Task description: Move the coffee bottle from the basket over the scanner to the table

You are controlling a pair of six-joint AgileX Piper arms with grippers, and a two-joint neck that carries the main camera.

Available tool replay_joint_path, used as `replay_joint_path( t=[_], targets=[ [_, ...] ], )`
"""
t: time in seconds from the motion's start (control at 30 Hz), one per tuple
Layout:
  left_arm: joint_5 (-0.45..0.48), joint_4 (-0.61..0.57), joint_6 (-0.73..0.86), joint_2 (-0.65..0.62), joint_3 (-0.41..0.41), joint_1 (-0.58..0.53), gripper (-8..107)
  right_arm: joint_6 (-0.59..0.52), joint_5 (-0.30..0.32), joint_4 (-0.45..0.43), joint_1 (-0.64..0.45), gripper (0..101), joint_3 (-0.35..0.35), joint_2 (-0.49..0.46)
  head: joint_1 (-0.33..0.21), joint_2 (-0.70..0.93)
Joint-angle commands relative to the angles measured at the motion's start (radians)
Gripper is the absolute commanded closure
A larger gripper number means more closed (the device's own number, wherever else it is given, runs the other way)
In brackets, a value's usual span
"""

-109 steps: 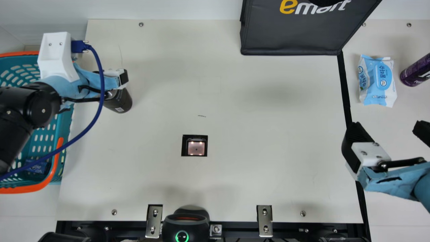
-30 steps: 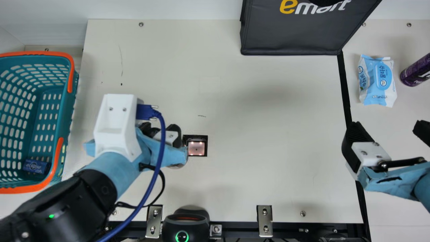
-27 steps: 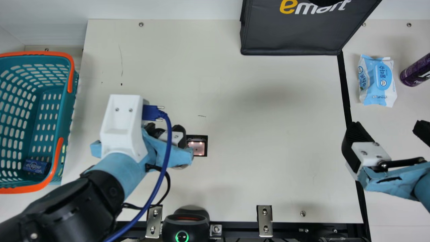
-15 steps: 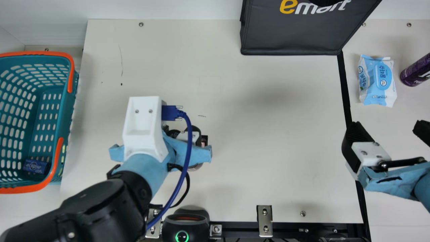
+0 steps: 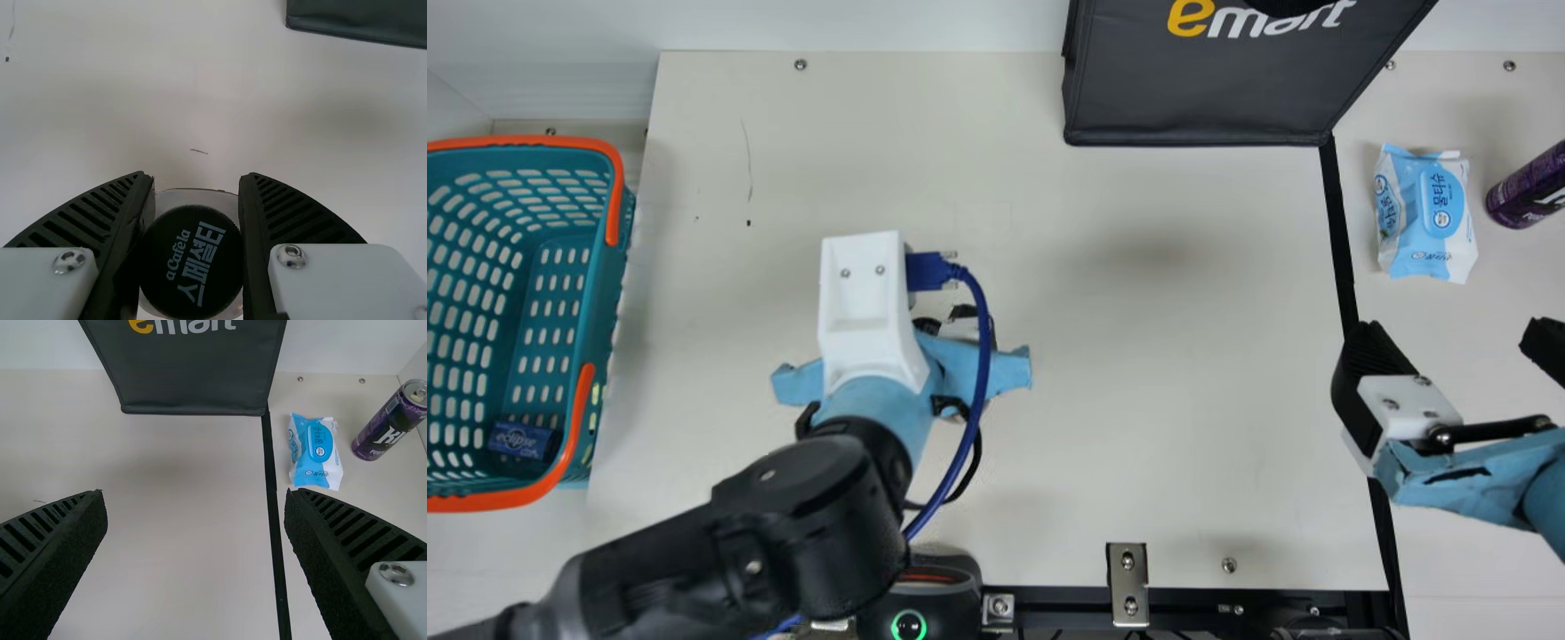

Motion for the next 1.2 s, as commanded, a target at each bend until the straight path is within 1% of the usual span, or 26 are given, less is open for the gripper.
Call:
replay_joint_path(
  t=[0.0,0.37,0.63,0.8,0.93,1.17],
  targets=[
    [-0.007,0.011,-0.008,0.038,-0.026,0.011,107,0.0,0.0,0.0,0.0,6,0.0,0.0,-0.03,0.0],
    [-0.031,0.058,-0.054,0.227,-0.197,0.054,107,0.0,0.0,0.0,0.0,6,0.0,0.0,-0.03,0.0],
    [-0.017,0.068,-0.067,0.352,-0.335,0.062,107,0.0,0.0,0.0,0.0,6,0.0,0.0,-0.03,0.0],
    [-0.01,0.059,-0.063,0.41,-0.398,0.06,107,0.0,0.0,0.0,0.0,6,0.0,0.0,-0.03,0.0],
    [-0.011,0.047,-0.062,0.443,-0.426,0.061,94,0.0,0.0,0.0,0.0,6,0.0,0.0,-0.03,0.0],
    [-0.024,0.023,-0.067,0.473,-0.439,0.065,70,0.0,0.001,0.0,0.0,6,0.0,0.0,-0.03,0.0]
  ],
)
